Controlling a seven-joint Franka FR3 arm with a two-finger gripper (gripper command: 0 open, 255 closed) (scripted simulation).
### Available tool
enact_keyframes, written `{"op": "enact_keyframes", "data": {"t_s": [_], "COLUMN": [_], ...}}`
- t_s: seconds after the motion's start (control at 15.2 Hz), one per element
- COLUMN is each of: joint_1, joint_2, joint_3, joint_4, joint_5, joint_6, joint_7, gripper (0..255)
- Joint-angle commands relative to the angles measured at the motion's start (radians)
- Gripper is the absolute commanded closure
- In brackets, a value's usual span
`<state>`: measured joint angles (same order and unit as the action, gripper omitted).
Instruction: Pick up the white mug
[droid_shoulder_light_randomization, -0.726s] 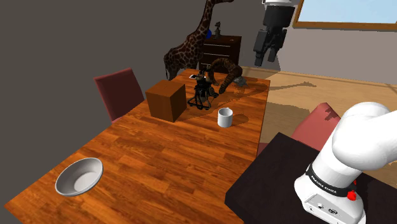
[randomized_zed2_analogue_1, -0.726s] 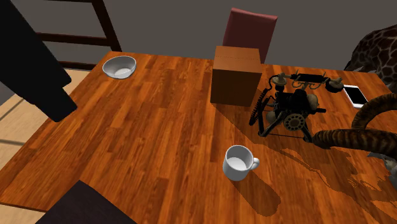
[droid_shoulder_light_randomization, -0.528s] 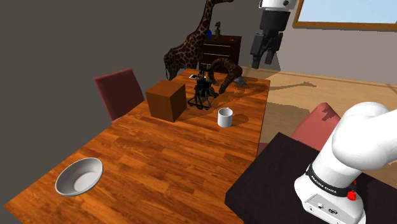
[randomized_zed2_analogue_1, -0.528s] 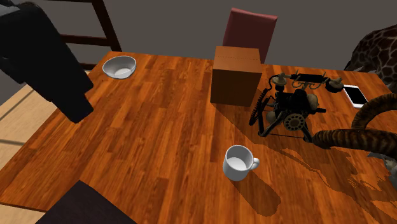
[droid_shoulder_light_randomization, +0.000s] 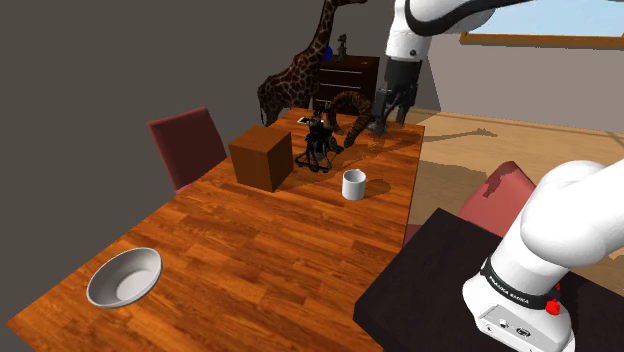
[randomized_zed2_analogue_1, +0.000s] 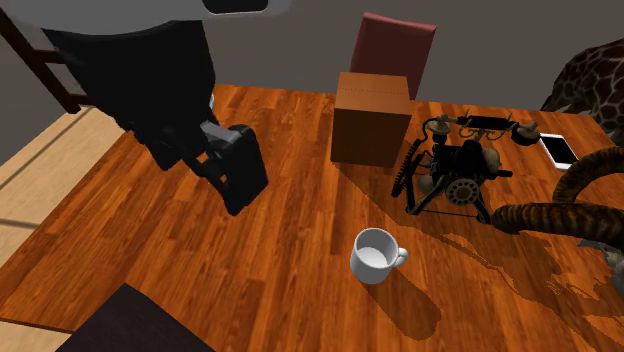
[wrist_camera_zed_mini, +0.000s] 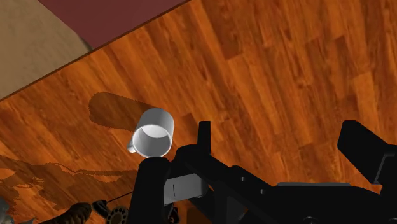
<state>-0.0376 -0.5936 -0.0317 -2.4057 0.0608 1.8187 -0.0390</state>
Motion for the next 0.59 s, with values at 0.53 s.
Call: {"op": "enact_keyframes", "data": {"t_s": [0.53], "joint_1": [-0.022], "joint_2": [0.318], "joint_3": [-0.029], "joint_4": [-0.008], "joint_5": [-0.021], "joint_6": [0.316], "joint_7": [-0.034], "gripper": [0]}}
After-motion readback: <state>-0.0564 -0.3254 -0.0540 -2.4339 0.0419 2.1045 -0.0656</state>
